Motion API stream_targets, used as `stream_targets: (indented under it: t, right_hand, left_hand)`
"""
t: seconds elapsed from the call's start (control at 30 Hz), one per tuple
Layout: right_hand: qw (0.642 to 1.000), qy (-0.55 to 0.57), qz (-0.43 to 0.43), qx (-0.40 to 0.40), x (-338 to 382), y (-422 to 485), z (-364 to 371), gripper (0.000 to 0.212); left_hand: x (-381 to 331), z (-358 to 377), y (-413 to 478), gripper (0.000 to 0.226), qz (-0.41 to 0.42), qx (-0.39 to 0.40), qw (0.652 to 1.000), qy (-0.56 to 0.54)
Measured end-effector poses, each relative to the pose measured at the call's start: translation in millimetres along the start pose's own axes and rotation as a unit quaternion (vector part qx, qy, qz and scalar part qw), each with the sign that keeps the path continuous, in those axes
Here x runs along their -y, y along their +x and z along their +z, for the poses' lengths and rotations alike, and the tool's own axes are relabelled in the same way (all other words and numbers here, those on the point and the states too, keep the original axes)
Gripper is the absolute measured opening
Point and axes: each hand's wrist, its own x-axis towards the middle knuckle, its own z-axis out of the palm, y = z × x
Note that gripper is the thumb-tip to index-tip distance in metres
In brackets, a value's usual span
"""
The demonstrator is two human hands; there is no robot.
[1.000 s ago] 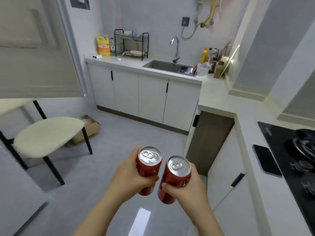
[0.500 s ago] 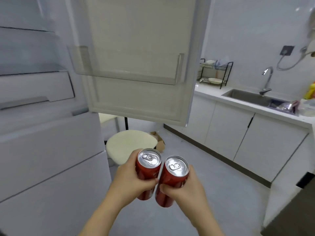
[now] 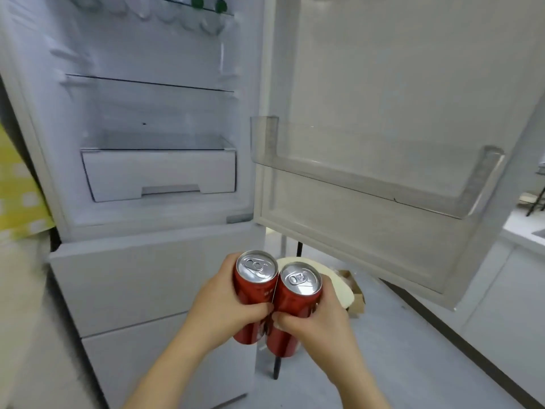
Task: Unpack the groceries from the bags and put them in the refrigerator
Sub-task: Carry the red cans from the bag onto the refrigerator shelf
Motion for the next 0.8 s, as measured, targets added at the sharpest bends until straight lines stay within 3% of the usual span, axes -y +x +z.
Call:
stream_targets:
  t: [0.4,0.8]
  right_hand:
    - [0.989,-0.002,-0.046,0.142,21.4,116.1,57.1,0.057]
    - [0.974,0.033,-0.13,0.184,80.3,208.1,158.9,0.052]
  left_hand:
    - [22.7,-44.2,68.3,0.064,-0.055,-0.158,0.986,0.013]
    - [46.4,-142.4,149.5,0.061,-0.038,-0.255,0.966,-0.023]
